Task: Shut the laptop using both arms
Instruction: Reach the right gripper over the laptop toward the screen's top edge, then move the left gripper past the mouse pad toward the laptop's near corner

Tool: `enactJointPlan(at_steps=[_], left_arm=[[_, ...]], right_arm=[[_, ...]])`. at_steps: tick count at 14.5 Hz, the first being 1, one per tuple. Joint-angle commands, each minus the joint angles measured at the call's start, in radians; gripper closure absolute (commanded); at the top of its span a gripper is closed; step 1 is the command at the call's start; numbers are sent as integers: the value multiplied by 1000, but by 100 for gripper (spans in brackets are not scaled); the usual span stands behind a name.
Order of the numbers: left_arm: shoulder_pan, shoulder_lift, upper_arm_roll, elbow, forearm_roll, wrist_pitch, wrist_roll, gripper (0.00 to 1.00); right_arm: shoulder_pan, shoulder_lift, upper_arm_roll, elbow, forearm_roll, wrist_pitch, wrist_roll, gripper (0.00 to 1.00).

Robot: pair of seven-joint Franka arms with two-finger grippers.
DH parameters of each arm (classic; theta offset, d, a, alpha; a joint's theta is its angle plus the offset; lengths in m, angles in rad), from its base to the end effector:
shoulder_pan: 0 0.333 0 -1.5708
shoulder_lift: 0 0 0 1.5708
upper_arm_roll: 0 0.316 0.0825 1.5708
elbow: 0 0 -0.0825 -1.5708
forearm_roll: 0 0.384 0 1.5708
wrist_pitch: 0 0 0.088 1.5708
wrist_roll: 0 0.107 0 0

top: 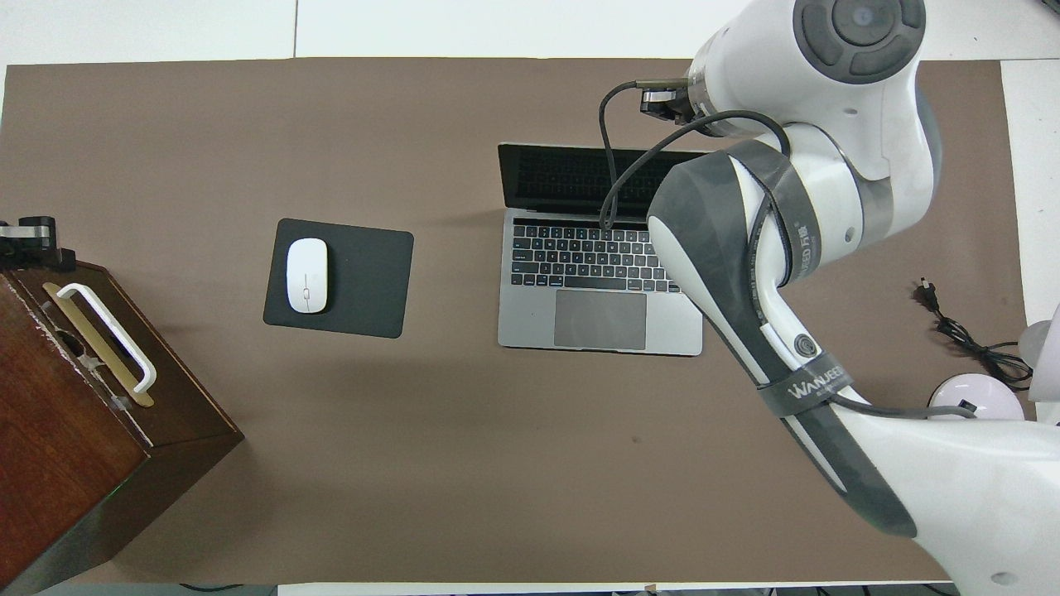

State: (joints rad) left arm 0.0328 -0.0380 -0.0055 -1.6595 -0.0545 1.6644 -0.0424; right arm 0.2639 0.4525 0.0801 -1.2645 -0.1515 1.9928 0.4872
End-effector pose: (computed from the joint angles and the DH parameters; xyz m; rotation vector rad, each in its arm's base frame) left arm 0.5506 0.0096 0.6119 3.0843 0.1136 0.0656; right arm 0.6831 0.2214 0.5290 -3.0928 0.1754 -0.4657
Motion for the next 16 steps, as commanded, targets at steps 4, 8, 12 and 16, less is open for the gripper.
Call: enactJointPlan(at_steps=[4,8,12,16], left_arm=[[-11,-71,-5,-187,-25,271,-8,100],[-48,-120,-5,-331,-50,475,-8,100],[-114,-149,-7,-459,-79,636,-8,100],[-214,-143,-5,-534,-108,765,-8,100]], right_arm=[[4,-18,9,-36,-39,35,-48,100],[37,3,9,-32,-46,69,-101,100],[47,26,9,-27,-94,96,-108,100],[49,41,9,-24,-94,107,-108,100]])
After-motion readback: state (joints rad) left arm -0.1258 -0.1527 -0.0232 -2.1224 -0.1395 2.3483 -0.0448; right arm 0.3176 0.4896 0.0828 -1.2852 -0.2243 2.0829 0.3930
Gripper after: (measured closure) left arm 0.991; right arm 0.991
